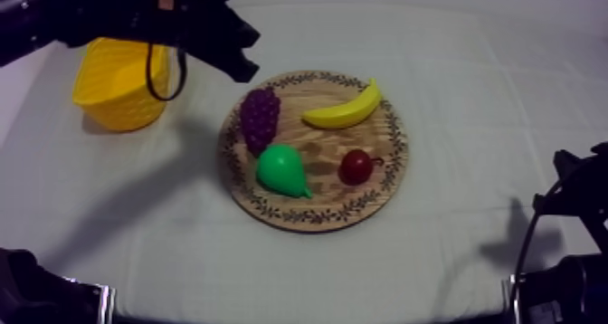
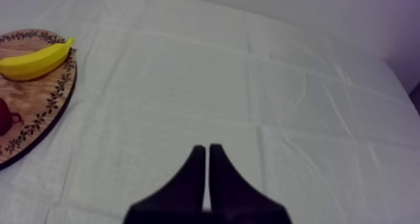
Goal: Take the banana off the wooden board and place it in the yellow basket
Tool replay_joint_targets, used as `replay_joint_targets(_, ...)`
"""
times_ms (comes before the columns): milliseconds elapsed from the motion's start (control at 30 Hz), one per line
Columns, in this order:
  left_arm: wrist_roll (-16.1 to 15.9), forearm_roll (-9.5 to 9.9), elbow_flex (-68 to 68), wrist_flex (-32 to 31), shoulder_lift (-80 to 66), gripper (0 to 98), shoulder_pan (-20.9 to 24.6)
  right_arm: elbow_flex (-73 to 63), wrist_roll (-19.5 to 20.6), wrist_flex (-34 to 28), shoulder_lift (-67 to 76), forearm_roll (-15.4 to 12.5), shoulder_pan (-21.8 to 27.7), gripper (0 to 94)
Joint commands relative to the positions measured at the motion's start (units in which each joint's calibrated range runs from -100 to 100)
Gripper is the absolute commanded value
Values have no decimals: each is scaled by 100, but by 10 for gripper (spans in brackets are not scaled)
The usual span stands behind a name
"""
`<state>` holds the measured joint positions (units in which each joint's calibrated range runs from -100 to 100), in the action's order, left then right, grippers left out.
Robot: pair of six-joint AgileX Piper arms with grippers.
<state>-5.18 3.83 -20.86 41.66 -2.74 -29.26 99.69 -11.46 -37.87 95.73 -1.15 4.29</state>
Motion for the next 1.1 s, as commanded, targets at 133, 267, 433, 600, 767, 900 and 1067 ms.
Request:
replay_joint_targets(133, -83, -89, 648, 371, 800, 3, -15, -3, -5, -3, 2, 1, 0, 3)
replay_joint_targets(267, -255, -255, 955, 555, 1181, 7, -19, -3, -5, -3, 2, 1, 0, 3)
replay_joint_targets(433, -425, -408, 1134, 627, 1524, 13, -56, -3, -5, -3, 2, 1, 0, 3)
replay_joint_targets(600, -458, -512, 1128, 636, 1673, 118, -72, -3, -5, -3, 2, 1, 0, 3)
replay_joint_targets(767, -462, -506, 1108, 631, 1698, 600, -136, -3, -5, -3, 2, 1, 0, 3)
replay_joint_targets(900, -431, -464, 1136, 615, 1708, 707, -212, -3, -2, -3, 2, 1, 0, 3)
replay_joint_targets(1067, -342, -440, 1096, 524, 1779, 718, -242, -3, 0, -3, 2, 1, 0, 3)
